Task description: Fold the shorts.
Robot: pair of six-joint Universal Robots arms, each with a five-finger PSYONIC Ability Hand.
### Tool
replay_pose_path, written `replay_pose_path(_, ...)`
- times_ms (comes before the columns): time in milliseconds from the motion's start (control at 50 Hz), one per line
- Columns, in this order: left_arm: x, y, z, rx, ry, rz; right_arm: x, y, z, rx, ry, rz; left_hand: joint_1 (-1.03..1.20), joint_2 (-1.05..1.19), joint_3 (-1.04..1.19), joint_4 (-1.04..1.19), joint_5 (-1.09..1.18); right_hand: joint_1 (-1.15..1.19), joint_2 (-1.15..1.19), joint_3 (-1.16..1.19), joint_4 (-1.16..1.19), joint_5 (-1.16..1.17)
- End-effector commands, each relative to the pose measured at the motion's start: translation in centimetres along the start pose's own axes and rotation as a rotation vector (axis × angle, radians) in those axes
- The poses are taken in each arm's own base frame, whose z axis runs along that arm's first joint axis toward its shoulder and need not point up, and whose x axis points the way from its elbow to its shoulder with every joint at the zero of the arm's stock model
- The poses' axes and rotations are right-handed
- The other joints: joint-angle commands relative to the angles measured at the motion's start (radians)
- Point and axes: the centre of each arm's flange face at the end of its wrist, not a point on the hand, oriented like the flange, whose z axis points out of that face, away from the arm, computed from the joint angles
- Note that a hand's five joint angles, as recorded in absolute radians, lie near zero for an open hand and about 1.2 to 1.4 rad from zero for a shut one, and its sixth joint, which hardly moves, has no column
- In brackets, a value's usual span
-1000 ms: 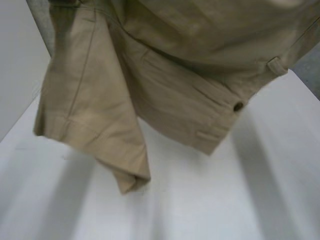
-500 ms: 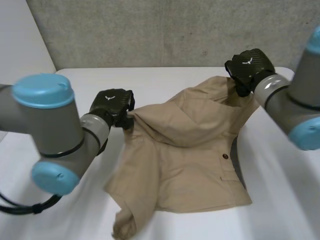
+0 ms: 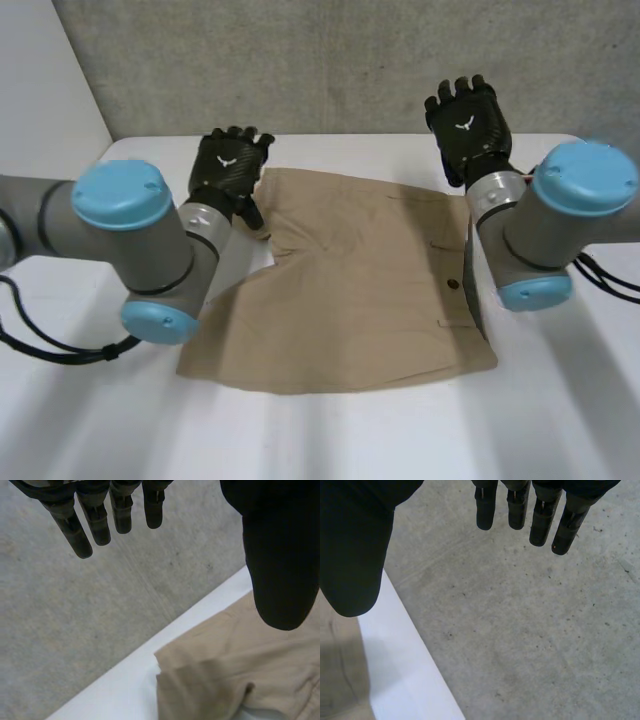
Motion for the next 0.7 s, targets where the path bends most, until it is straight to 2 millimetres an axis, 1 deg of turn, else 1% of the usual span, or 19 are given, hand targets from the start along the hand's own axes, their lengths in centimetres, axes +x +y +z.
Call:
replay_pose_path(20,-1.0,-3.3,-4.9,-0.013,0.012,-0.004,1.3,-1.9,-5.1,-0.168,-0.167,0.057,-0.002,-0.010,-0.020,-0.012,-0.031,-0.025,-0.043,-0.038,-0.056,-0.065)
replay_pose_path(60,-1.0,-3.5,-6.4,-0.030,0.022,-0.004,1.3,-1.7,-6.3,-0.224,-0.220,0.072,0.007,-0.002,-0.011,-0.004,-0.022,-0.025,-0.043,-0.038,-0.056,-0.065)
replay_pose_path(80,-0.8,-3.5,-7.9,-0.052,0.036,-0.001,1.3,-1.2,-7.6,-0.291,-0.272,0.096,0.013,0.004,-0.005,0.002,-0.016,-0.025,-0.043,-0.038,-0.056,-0.065)
replay_pose_path(140,-0.5,-3.4,-10.0,-0.082,0.061,0.000,1.4,-0.9,-9.4,-0.371,-0.351,0.142,0.027,0.019,0.010,0.017,-0.002,-0.025,-0.043,-0.038,-0.056,-0.065)
replay_pose_path(160,-0.1,-3.3,-11.3,-0.096,0.084,0.000,1.5,-0.9,-10.6,-0.406,-0.397,0.176,0.048,0.039,0.030,0.037,0.019,-0.025,-0.043,-0.038,-0.056,-0.065)
replay_pose_path(200,0.2,-2.9,-12.4,-0.118,0.105,0.002,1.3,-0.9,-11.8,-0.436,-0.444,0.209,0.071,0.063,0.054,0.061,0.042,-0.025,-0.043,-0.038,-0.056,-0.065)
replay_pose_path(220,0.3,-2.5,-12.9,-0.136,0.115,0.003,1.2,-0.7,-12.3,-0.450,-0.465,0.224,0.092,0.083,0.074,0.081,0.063,-0.025,-0.043,-0.038,-0.056,-0.065)
replay_pose_path(240,0.5,-1.9,-13.8,-0.170,0.134,0.003,1.2,-0.3,-13.1,-0.464,-0.494,0.248,0.138,0.130,0.121,0.128,0.110,0.023,0.004,0.009,-0.008,-0.017)
replay_pose_path(280,0.7,-1.0,-14.6,-0.212,0.149,0.005,0.9,0.3,-14.0,-0.486,-0.523,0.272,0.189,0.180,0.171,0.178,0.160,0.070,0.052,0.057,0.039,0.030)
replay_pose_path(300,0.8,-0.6,-15.0,-0.238,0.156,0.004,0.6,1.0,-14.7,-0.504,-0.543,0.290,0.209,0.201,0.191,0.199,0.180,0.120,0.101,0.106,0.089,0.080)
replay_pose_path(320,0.9,0.2,-15.7,-0.282,0.167,0.004,0.4,1.2,-15.0,-0.510,-0.552,0.296,0.227,0.218,0.209,0.216,0.198,0.153,0.134,0.139,0.121,0.112)
replay_pose_path(360,0.9,0.8,-16.3,-0.322,0.175,0.005,0.2,1.7,-15.5,-0.522,-0.564,0.311,0.233,0.224,0.215,0.222,0.204,0.223,0.204,0.209,0.192,0.183)
replay_pose_path(400,0.9,1.5,-17.1,-0.372,0.184,0.002,-0.3,2.4,-16.2,-0.534,-0.568,0.322,0.297,0.289,0.279,0.287,0.268,0.317,0.298,0.303,0.286,0.277)
replay_pose_path(480,0.7,2.6,-17.9,-0.431,0.178,-0.001,-0.8,3.5,-17.2,-0.542,-0.557,0.325,0.380,0.371,0.362,0.369,0.351,0.335,0.316,0.321,0.304,0.295)
replay_pose_path(580,0.4,3.4,-18.4,-0.469,0.170,-0.003,-1.5,4.5,-17.5,-0.507,-0.525,0.306,0.397,0.389,0.380,0.387,0.368,0.376,0.357,0.362,0.345,0.336)
replay_pose_path(700,-0.1,4.0,-18.5,-0.495,0.149,-0.010,-2.1,5.5,-17.4,-0.489,-0.510,0.293,0.397,0.389,0.380,0.387,0.368,0.458,0.439,0.444,0.427,0.418)
